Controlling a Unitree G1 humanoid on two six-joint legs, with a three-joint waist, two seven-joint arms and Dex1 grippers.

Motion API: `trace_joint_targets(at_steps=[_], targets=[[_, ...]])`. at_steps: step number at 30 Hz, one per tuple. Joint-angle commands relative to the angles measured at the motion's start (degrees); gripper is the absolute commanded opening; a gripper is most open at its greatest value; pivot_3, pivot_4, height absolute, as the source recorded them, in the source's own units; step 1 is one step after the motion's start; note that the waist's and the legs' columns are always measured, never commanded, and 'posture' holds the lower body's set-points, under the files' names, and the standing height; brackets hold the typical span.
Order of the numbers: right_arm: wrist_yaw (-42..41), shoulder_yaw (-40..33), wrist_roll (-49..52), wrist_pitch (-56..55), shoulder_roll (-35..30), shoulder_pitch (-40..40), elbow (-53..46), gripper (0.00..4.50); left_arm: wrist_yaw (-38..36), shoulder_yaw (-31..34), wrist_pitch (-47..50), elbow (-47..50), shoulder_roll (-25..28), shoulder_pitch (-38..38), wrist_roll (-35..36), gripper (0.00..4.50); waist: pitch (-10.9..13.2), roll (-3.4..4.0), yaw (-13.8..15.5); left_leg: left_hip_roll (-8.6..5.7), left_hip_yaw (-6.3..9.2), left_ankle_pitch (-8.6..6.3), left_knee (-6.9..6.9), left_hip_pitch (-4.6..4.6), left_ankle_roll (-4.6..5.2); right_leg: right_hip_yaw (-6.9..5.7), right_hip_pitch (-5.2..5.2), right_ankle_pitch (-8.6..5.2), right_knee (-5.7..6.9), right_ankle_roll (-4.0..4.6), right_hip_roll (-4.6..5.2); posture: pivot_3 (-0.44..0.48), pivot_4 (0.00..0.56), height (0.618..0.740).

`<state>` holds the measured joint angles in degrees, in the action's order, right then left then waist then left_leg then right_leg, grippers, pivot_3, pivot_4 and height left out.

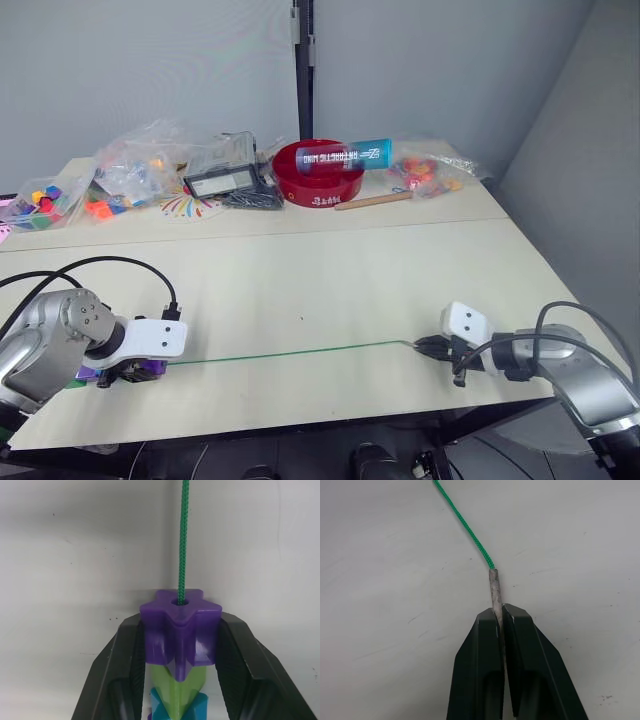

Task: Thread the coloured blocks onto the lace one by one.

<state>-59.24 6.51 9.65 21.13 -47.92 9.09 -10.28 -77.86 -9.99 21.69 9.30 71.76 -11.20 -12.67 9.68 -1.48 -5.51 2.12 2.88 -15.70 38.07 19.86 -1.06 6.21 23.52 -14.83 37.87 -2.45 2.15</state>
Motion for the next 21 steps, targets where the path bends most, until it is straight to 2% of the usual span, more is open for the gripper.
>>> trace_joint_targets(at_steps=[1, 3, 9, 11, 14, 17, 21], targets=[[0.14, 3.2, -1.84, -0.38, 1.5, 0.56, 2.68, 0.0, 1.69, -0.73, -0.02, -1.76, -0.87, 1.89, -0.31, 1.39, 0.03, -0.05, -0.13, 0.02, 0.0, 0.0, -0.03, -0.21, 0.0, 0.0, -0.23, -0.07, -0.04, 0.06, -0.01, 0.0, 0.15, 0.74], [-0.04, 3.17, -1.68, -0.73, 2.13, 1.6, 3.7, 0.73, 1.95, -0.08, -0.53, -1.44, -0.58, 2.52, -0.13, 2.44, 0.0, -0.08, -0.16, 0.03, -0.05, 0.0, -0.18, -0.62, 0.0, 0.04, -0.54, -0.23, -0.11, 0.06, -0.02, 0.0, 0.15, 0.74], [-3.41, 2.99, -0.09, -1.97, 2.04, 3.42, 4.95, 2.75, 1.87, 3.52, 0.58, 0.32, 0.35, 3.45, 2.22, 4.42, 0.0, -0.09, -0.29, 0.13, -0.07, -0.08, -0.26, -0.52, 0.13, 0.07, -0.43, -0.29, -0.12, 0.12, -0.14, 0.0, 0.15, 0.74], [-4.26, 2.21, 0.82, -1.89, 1.83, 3.98, 4.37, 3.43, 1.15, 6.19, 1.29, 1.91, 1.34, 4.59, 4.19, 4.5, 0.01, -0.1, -0.29, 0.17, -0.09, -0.2, -0.26, -0.48, 0.34, 0.07, -0.36, -0.33, -0.13, 0.18, -0.17, 0.0, 0.15, 0.74], [-5.72, -0.24, 3.46, -0.89, 0.77, 3.87, 2.24, 4.41, -1.67, 13.58, 4.31, 5.64, 3.14, 8.27, 9.52, 4.5, 0.11, -0.25, -0.04, 0.32, -0.09, -0.34, -0.24, -0.44, 0.57, 0.03, -0.12, -0.13, -0.26, 0.56, -0.28, 0.0, 0.15, 0.74], [-6.73, -5.27, 8.5, 1.95, -0.69, 2.79, -1.15, 4.46, -5.76, 25.84, 6.34, 7.3, 3.94, 14.0, 13.93, 4.5, 0.16, -0.34, 0.4, 0.37, -0.03, -0.34, -0.12, 0.57, 0.57, -0.13, 0.86, -0.06, -0.16, 0.68, -0.27, 0.0, 0.15, 0.74], [-6.77, -10.39, 13.71, 5.67, -1.9, 0.3, -4.97, 4.46, -9.17, 38.14, 10.02, 8.52, 2.15, 19.22, 17.76, 4.5, 0.23, -0.28, 1.46, 0.33, 0.02, -0.36, -0.09, 0.67, 0.6, -0.31, 0.99, -0.02, -0.06, 0.73, -0.15, 0.0, 0.15, 0.74]])
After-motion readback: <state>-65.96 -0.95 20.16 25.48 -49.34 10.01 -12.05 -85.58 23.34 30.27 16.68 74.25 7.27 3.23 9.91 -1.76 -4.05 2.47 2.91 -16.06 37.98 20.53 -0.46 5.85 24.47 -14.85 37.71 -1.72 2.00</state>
